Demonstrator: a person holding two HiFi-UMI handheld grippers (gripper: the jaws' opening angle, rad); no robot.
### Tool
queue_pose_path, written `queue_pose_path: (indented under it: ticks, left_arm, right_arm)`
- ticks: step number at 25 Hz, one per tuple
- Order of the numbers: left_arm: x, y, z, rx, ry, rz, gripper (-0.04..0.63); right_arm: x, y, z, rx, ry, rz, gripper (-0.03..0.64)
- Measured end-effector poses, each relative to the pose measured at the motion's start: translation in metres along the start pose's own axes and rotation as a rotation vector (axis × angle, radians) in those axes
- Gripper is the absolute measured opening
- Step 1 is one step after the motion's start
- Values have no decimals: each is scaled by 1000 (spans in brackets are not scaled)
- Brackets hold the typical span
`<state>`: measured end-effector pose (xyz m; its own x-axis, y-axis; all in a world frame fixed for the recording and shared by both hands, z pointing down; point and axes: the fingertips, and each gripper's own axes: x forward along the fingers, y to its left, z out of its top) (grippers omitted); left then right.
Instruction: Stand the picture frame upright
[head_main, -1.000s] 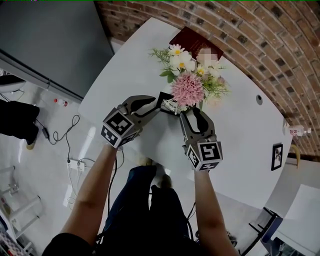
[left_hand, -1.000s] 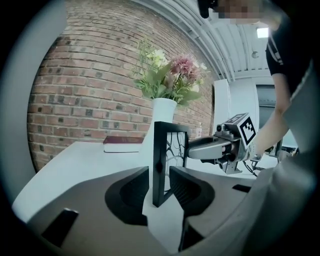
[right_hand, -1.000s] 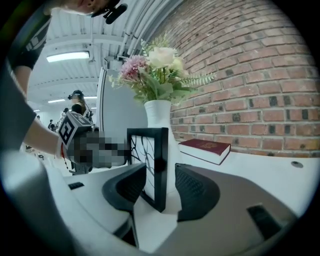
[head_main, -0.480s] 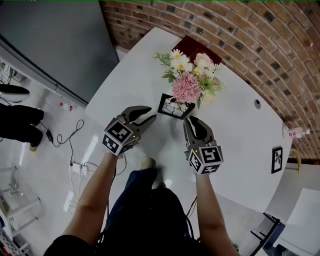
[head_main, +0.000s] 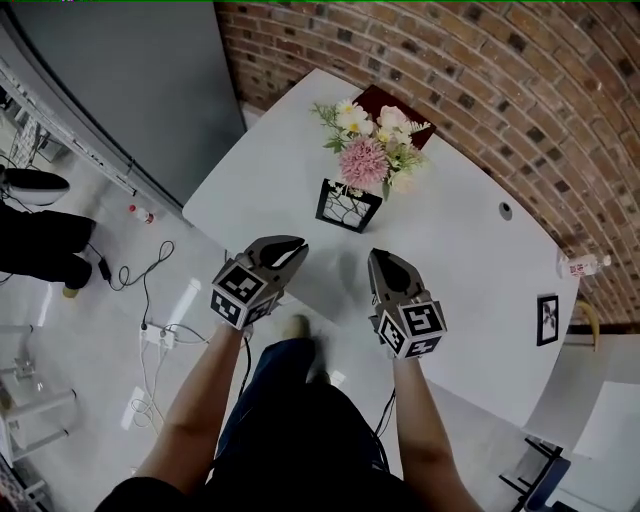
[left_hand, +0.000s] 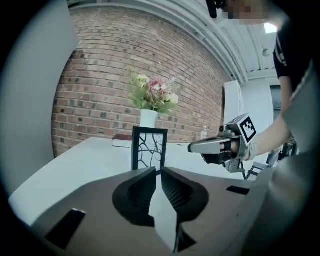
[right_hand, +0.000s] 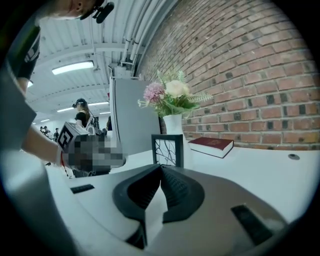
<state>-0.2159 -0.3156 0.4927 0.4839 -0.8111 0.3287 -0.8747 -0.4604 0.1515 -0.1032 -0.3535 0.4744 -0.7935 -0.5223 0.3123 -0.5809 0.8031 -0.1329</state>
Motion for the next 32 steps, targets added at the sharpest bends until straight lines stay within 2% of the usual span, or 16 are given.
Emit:
queue_pose_path:
  ticks: [3, 4, 7, 14, 32]
  left_arm:
    - [-13, -9, 3, -25, -23, 29, 35]
    - [-18, -12, 4, -36, -29, 45, 3]
    - [-34, -21, 12, -52, -72, 86, 2]
    - [-66, -50, 35, -37, -149, 130, 2]
    - [-136, -119, 60, -46, -270, 233, 0]
  right_arm:
    - [-14, 12, 4, 5, -16, 20, 6]
    - [-19, 17, 6, 7, -23, 28, 6]
    - [-35, 30, 13, 30, -55, 58, 5]
    - [-70, 53, 29, 32, -103, 101, 5]
    - [-149, 107, 52, 4, -206, 123, 5]
